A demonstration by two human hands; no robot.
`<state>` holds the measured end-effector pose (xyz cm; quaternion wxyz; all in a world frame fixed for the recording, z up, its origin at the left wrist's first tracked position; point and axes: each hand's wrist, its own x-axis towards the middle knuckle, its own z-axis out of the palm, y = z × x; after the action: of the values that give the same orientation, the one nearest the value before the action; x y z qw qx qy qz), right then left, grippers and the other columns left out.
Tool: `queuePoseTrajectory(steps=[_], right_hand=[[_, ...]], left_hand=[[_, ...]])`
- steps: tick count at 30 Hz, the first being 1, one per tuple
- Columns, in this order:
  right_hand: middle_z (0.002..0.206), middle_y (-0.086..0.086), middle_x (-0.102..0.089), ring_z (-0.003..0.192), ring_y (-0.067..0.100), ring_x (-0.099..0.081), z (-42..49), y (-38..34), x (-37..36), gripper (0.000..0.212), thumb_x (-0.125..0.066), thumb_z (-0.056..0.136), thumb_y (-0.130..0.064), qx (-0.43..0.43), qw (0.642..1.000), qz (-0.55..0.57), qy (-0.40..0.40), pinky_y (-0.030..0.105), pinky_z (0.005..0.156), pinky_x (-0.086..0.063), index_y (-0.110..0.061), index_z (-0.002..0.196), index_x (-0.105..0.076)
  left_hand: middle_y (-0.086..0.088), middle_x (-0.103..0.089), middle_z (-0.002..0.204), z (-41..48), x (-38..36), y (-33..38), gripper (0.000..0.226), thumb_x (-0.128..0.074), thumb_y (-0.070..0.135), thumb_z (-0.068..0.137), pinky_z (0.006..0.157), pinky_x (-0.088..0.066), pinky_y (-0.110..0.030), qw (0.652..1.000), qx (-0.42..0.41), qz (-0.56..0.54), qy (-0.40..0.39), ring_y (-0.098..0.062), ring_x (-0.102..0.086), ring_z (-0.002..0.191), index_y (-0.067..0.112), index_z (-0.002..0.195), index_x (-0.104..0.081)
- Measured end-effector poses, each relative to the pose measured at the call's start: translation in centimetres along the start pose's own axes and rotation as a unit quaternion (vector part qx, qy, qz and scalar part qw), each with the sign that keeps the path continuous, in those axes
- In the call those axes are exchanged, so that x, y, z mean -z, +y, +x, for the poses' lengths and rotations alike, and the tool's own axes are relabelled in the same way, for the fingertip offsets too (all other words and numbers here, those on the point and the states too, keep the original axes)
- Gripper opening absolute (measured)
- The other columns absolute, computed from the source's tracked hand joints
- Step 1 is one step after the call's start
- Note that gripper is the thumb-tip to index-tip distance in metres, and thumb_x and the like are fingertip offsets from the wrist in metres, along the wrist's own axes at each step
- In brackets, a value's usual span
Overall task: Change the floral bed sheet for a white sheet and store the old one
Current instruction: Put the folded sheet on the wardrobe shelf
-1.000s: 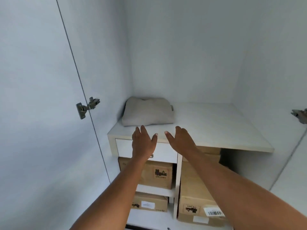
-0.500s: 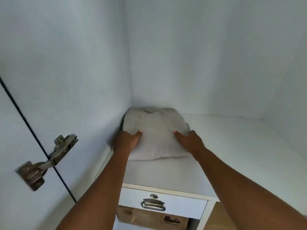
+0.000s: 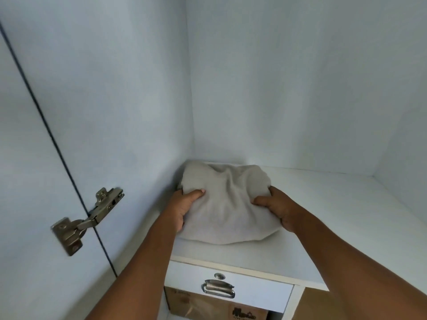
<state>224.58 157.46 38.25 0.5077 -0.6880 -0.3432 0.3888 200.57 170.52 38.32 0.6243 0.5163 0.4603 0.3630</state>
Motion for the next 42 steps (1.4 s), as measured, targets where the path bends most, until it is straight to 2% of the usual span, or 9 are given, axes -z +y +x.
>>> queuePoseTrajectory(steps=[5,8,14,21,26,33,35,39,42], right_hand=[[0.115,-0.002,-0.076,0.106,0.021,-0.071,-5.8,-0.2,-0.2,0.059,-0.087,0.070,-0.032,0.052,0.997,0.024,-0.044,0.040,0.094,-0.054,-0.027,0.125,-0.066],[0.114,-0.002,-0.076,0.107,0.021,-0.072,-9.7,-0.1,-0.7,0.043,-0.080,0.085,-0.025,0.083,0.993,0.056,-0.069,0.041,0.096,-0.054,-0.026,0.125,-0.066],[0.114,0.002,-0.076,0.106,0.022,-0.072,-19.1,2.1,-2.9,0.040,-0.076,0.087,-0.018,0.096,0.986,0.047,-0.129,0.041,0.094,-0.055,-0.023,0.126,-0.067],[0.109,0.002,-0.078,0.104,0.024,-0.073,-32.2,10.5,-8.8,0.044,-0.078,0.085,-0.018,0.025,0.975,0.003,-0.221,0.039,0.093,-0.055,-0.021,0.127,-0.066],[0.109,-0.002,-0.075,0.103,0.024,-0.070,-38.0,16.1,-11.9,0.040,-0.082,0.082,-0.024,-0.025,0.970,-0.030,-0.240,0.044,0.094,-0.055,-0.031,0.118,-0.065],[0.125,-0.001,-0.069,0.114,0.031,-0.064,-51.2,25.0,-23.8,0.077,-0.082,0.062,-0.047,-0.122,0.898,-0.144,-0.397,0.056,0.104,-0.048,-0.038,0.135,-0.058],[0.121,-0.001,-0.071,0.111,0.031,-0.066,-52.8,25.7,-24.1,0.068,-0.082,0.064,-0.045,-0.145,0.891,-0.170,-0.394,0.056,0.104,-0.048,-0.038,0.128,-0.061],[0.123,0.001,-0.066,0.114,0.030,-0.060,-66.0,28.1,-34.5,0.046,-0.073,0.086,-0.030,-0.142,0.829,-0.246,-0.481,0.053,0.106,-0.044,-0.033,0.130,-0.059],[0.123,0.001,-0.067,0.115,0.031,-0.060,-72.9,29.6,-39.4,0.039,-0.072,0.088,-0.030,-0.130,0.797,-0.272,-0.523,0.056,0.107,-0.044,-0.032,0.126,-0.062]], left_hand=[[0.000,-0.072,0.103,-7.2,0.8,-0.2,0.025,-0.081,0.022,0.083,0.070,-0.052,-0.025,0.998,-0.058,0.016,-0.017,-0.013,-0.068,0.088,0.021,0.103,-0.067],[0.000,-0.076,0.107,-11.6,1.9,-0.8,0.032,-0.083,0.021,0.080,0.089,-0.057,-0.034,0.995,-0.098,0.029,-0.022,-0.015,-0.073,0.096,0.019,0.109,-0.071],[0.011,-0.075,0.108,-23.7,5.3,-3.4,0.042,-0.084,0.034,0.078,0.089,-0.055,-0.033,0.991,-0.114,0.067,0.023,-0.010,-0.071,0.098,0.028,0.116,-0.069],[0.012,-0.074,0.110,-41.6,10.8,-13.1,0.040,-0.082,0.034,0.080,0.096,-0.054,-0.037,0.987,-0.049,0.105,0.112,-0.008,-0.069,0.102,0.028,0.116,-0.068],[0.011,-0.071,0.116,-48.8,13.3,-19.0,0.064,-0.080,0.055,0.063,0.099,-0.053,-0.043,0.982,0.029,0.110,0.151,-0.013,-0.067,0.107,0.028,0.120,-0.067],[0.004,-0.073,0.113,-67.8,22.5,-30.7,0.048,-0.080,0.042,0.079,0.099,-0.054,-0.045,0.945,0.164,0.037,0.280,-0.017,-0.070,0.104,0.021,0.121,-0.070],[0.004,-0.071,0.120,-69.2,22.6,-31.9,0.058,-0.080,0.050,0.076,0.097,-0.054,-0.042,0.946,0.167,0.042,0.274,-0.018,-0.068,0.106,0.023,0.126,-0.066],[0.007,-0.066,0.111,-84.6,29.7,-36.8,0.029,-0.073,0.035,0.090,0.076,-0.046,-0.026,0.900,0.210,-0.008,0.383,0.001,-0.059,0.085,0.030,0.115,-0.059],[0.006,-0.066,0.116,-92.3,32.7,-39.3,0.038,-0.073,0.037,0.089,0.085,-0.046,-0.027,0.871,0.224,-0.042,0.435,-0.009,-0.062,0.095,0.028,0.123,-0.058]])
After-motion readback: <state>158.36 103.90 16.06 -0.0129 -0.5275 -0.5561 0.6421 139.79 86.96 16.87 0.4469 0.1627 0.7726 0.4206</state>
